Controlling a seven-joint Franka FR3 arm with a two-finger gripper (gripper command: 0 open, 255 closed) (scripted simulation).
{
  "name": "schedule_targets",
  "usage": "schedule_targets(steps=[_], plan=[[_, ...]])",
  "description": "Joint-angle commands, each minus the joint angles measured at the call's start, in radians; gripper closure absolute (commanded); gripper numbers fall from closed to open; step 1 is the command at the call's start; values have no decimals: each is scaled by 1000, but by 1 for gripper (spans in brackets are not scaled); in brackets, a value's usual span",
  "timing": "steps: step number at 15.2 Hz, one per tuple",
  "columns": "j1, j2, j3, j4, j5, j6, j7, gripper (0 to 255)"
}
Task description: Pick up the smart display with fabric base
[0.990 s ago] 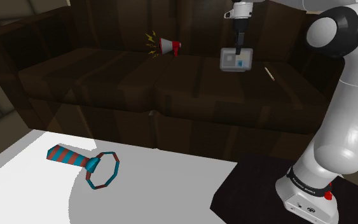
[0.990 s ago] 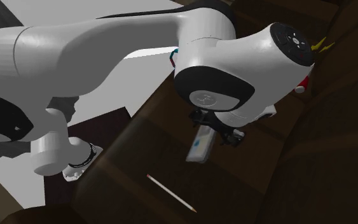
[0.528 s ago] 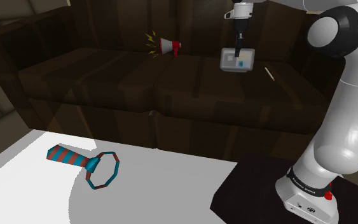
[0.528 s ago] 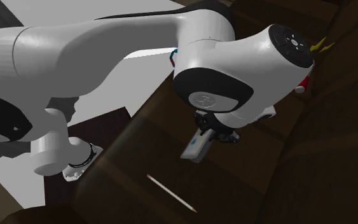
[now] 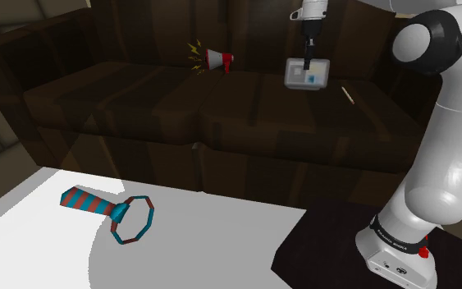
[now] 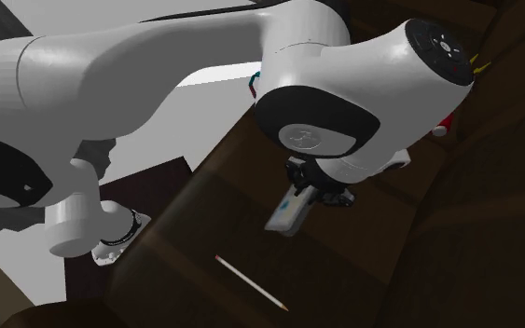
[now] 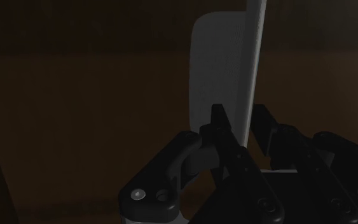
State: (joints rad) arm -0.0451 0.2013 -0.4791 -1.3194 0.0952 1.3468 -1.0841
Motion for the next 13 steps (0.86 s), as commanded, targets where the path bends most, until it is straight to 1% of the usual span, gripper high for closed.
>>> schedule_targets(steps=[1,7,11,13], plan=[[-4,10,-1,40,5,-30,-1,255],[-32,66,-6,199,32,-140,-12,255],[-63,120,-9,336,60,-226,-20,255],[-65,123,-9,342,62,-229,-21,255]])
